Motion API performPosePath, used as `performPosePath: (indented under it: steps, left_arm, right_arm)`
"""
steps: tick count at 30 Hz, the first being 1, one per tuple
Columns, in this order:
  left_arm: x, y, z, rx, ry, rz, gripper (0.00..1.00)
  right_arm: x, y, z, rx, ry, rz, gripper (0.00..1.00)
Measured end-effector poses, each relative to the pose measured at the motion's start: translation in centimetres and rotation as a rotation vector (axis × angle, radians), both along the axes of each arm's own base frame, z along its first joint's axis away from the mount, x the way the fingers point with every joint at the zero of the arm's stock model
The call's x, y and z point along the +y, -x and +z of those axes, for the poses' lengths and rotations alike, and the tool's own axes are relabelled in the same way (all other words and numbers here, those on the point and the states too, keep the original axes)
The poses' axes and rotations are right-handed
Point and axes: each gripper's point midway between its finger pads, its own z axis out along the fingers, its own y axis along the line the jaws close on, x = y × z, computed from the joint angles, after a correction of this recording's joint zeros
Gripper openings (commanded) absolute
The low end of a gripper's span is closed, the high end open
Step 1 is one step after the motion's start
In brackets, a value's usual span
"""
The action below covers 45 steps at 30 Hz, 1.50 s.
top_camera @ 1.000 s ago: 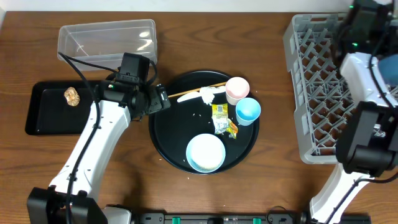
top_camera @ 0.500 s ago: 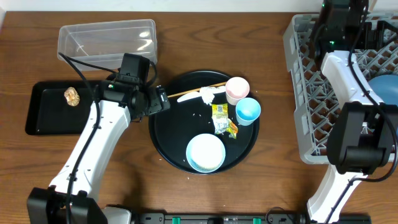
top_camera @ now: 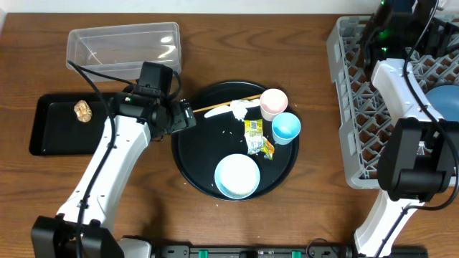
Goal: Sort waste into correct bins and load items into the dishwasher rack
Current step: 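Carry the blue plate with the right gripper into the dishwasher rack, then lower the blue plate upright into the rack slots, right gripper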
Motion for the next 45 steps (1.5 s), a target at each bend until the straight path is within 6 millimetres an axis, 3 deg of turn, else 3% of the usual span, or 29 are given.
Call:
performPosePath:
  steps: [3, 5, 6, 7, 10, 11, 13, 16, 19, 21, 23, 26, 28, 31, 33, 36, 40, 43, 45]
  left_arm:
    - [0.0, 0.0, 0.0, 0.000, 0.000, 0.000, 0.98]
    - [0.0, 0.1, 0.0, 0.006, -0.001, 0.000, 0.98]
    - [0.0, 0.2, -0.1, 0.010, -0.002, 0.000, 0.98]
    - [0.1, 0.4, -0.1, 0.017, -0.003, 0.000, 0.98]
    - [0.1, 0.6, -0.2, 0.024, -0.005, 0.000, 0.98]
    - [0.1, 0.6, -0.2, 0.024, -0.005, 0.000, 0.98]
    - [0.1, 0.6, -0.2, 0.024, -0.005, 0.000, 0.98]
    - [0.1, 0.6, -0.2, 0.025, -0.005, 0.000, 0.98]
    - [0.1, 0.7, -0.2, 0.029, -0.006, 0.000, 0.98]
    - [0.2, 0.8, -0.2, 0.034, -0.007, 0.000, 0.98]
    - [0.2, 1.0, -0.3, 0.041, -0.008, 0.000, 0.98]
    - [0.2, 1.0, -0.3, 0.043, -0.008, 0.000, 0.98]
    - [0.2, 1.0, -0.3, 0.042, -0.008, 0.000, 0.98]
    - [0.2, 1.0, -0.3, 0.043, -0.007, 0.000, 0.98]
    - [0.2, 1.0, -0.3, 0.044, -0.007, 0.000, 0.98]
    - [0.3, 1.4, -0.4, 0.060, -0.010, 0.000, 0.98]
    - [0.3, 2.0, -0.6, 0.085, -0.014, -0.001, 0.98]
    - [0.4, 2.2, -0.6, 0.094, -0.015, -0.001, 0.98]
    - [0.4, 2.2, -0.6, 0.094, -0.015, -0.001, 0.98]
  right_arm:
    - [0.0, 0.0, -0.2, -0.037, -0.001, 0.002, 0.95]
    - [0.1, -0.2, -0.2, -0.075, -0.003, 0.014, 0.86]
    - [0.1, -0.4, -0.2, -0.087, -0.005, 0.023, 0.75]
    - [0.2, -0.6, -0.3, -0.095, -0.007, 0.033, 0.74]
    - [0.7, -1.5, -0.9, -0.065, -0.022, 0.096, 0.84]
    - [1.0, -2.1, -1.5, -0.025, -0.035, 0.134, 0.99]
    - [1.9, -3.4, -3.2, 0.091, -0.074, 0.233, 0.99]
    - [6.1, -6.1, -8.1, 0.320, -0.221, 0.520, 0.99]
    - [11.8, -8.5, -11.3, 0.344, -0.399, 0.817, 0.99]
    - [14.8, -9.4, -10.9, 0.273, -0.474, 0.950, 0.99]
    - [16.3, -9.6, -8.3, 0.177, -0.505, 1.028, 0.99]
    - [15.9, -8.0, -1.8, 0.029, -0.475, 1.050, 0.99]
    - [14.9, -5.6, 2.4, -0.033, -0.453, 1.030, 0.99]
    - [13.2, -1.2, 4.5, -0.009, -0.511, 0.985, 0.99]
    - [11.8, 1.2, 3.2, 0.064, -0.592, 0.949, 0.99]
    - [9.6, 3.2, -0.7, 0.177, -0.726, 0.889, 0.98]
    - [6.7, 5.5, -6.9, 0.287, -0.959, 0.805, 0.82]
    - [5.7, 7.8, -10.2, 0.350, -1.118, 0.752, 0.83]
    - [5.5, 8.9, -11.2, 0.377, -1.179, 0.739, 0.84]
